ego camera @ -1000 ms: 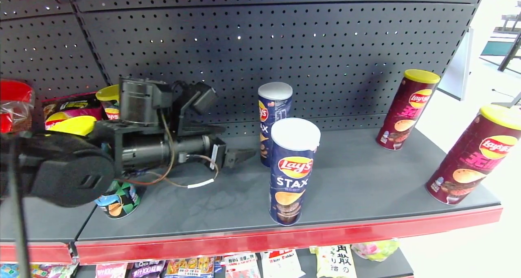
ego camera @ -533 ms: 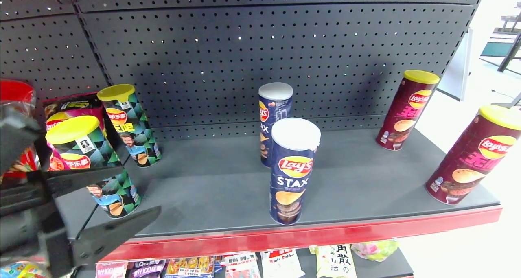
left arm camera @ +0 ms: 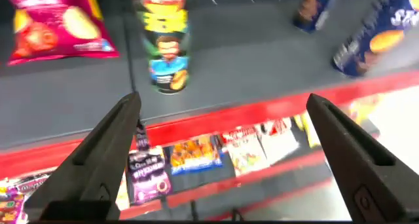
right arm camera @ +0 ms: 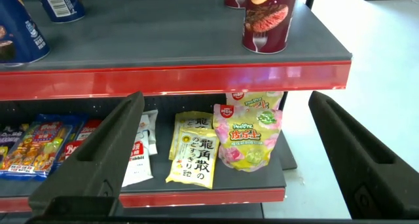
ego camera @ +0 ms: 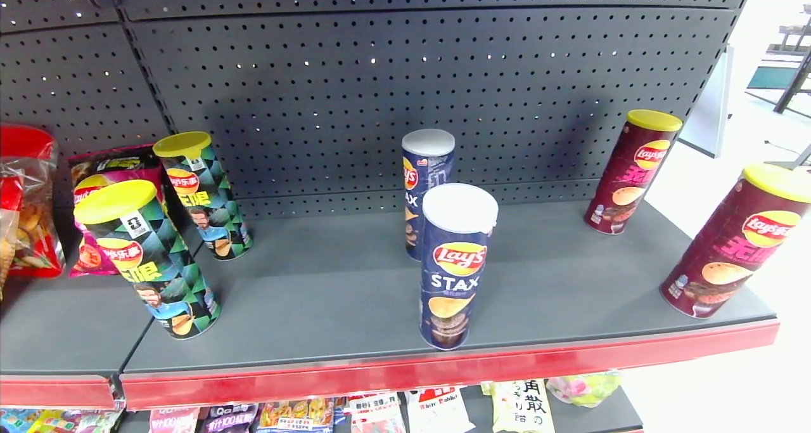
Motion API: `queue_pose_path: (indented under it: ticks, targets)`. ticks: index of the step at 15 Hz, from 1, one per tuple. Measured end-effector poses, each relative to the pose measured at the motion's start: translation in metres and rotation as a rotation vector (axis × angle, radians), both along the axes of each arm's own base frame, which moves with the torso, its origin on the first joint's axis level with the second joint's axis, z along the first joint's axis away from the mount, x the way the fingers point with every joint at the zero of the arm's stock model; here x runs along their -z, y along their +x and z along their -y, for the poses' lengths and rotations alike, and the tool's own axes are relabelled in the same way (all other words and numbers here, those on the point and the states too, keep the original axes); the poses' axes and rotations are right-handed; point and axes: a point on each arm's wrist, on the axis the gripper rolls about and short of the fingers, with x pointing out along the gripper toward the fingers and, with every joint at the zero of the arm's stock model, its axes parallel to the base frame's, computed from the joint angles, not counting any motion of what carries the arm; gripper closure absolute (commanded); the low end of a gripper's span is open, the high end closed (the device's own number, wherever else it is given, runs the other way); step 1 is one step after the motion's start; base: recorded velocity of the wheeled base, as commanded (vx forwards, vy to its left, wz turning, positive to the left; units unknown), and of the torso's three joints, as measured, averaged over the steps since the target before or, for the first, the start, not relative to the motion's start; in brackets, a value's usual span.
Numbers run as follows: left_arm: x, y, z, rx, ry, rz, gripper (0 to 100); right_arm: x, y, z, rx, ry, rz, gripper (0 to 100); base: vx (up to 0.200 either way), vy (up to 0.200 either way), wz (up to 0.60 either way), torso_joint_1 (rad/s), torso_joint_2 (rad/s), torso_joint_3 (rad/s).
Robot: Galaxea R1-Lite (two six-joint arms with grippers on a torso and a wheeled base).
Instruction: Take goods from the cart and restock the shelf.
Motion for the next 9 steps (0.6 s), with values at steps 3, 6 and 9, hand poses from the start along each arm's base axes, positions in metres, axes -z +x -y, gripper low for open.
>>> queue_pose_path:
  ticks: [3, 6, 9]
  targets:
    - [0.006, -0.004, -0.003, -0.043, 0.003, 0.016, 0, 0.0, 0.0, 0.0, 0.0, 0.001, 0.0, 0, 0.0, 0.0, 0.0, 0.0, 0.0, 0.0]
    - [0.017, -0.008, -0.004, -0.062, 0.088, -0.007, 0, 0.0, 0.0, 0.0, 0.001, 0.0, 0.0, 0, 0.0, 0.0, 0.0, 0.0, 0.0, 0.0]
    - [0.02, -0.01, -0.003, 0.017, 0.094, -0.013, 0, 0.0, 0.0, 0.0, 0.001, -0.001, 0.0, 0, 0.0, 0.0, 0.0, 0.0, 0.0, 0.0]
